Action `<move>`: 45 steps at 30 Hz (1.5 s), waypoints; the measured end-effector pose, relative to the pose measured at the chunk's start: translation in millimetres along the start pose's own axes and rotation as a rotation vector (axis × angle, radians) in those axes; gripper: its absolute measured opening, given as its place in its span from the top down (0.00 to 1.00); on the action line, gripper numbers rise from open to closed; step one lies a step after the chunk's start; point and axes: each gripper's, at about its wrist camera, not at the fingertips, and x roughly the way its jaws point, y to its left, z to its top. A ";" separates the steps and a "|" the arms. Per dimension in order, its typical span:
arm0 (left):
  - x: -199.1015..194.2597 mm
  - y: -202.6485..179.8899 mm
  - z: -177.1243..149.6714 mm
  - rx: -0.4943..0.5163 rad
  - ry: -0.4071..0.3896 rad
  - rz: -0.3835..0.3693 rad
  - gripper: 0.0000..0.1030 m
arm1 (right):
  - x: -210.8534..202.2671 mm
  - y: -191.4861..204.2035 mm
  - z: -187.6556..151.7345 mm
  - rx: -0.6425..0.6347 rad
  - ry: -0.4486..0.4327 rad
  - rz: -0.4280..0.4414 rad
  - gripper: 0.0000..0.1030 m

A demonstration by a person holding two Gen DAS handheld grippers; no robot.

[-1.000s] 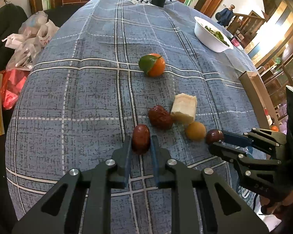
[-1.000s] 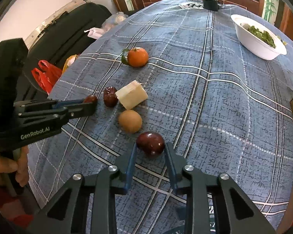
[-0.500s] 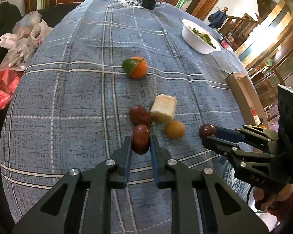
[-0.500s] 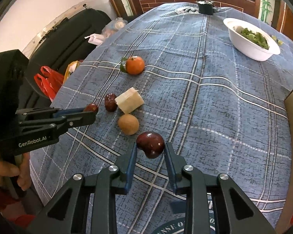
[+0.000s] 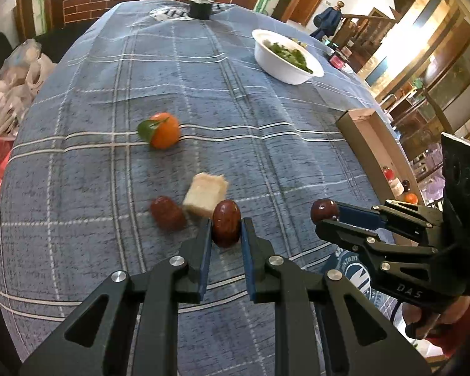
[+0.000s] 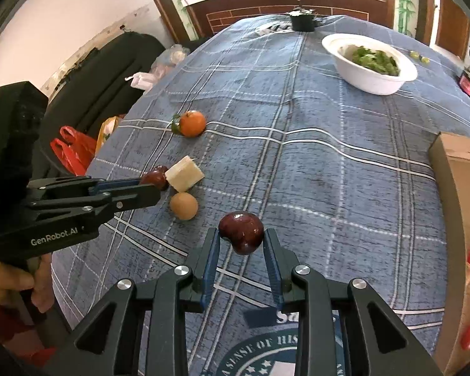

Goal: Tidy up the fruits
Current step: 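Carry the date and plum with both tools over the cardboard tray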

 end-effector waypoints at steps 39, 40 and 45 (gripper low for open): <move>22.1 -92.8 26.2 0.178 0.020 -0.055 0.85 | -62.9 -71.8 -30.0 0.160 -0.096 -0.059 0.72; 22.3 -93.0 26.5 0.179 0.020 -0.055 0.85 | -63.3 -72.2 -30.4 0.161 -0.097 -0.060 0.72; 22.3 -95.0 26.2 0.183 0.022 -0.054 0.85 | -65.8 -73.1 -31.1 0.162 -0.102 -0.063 0.72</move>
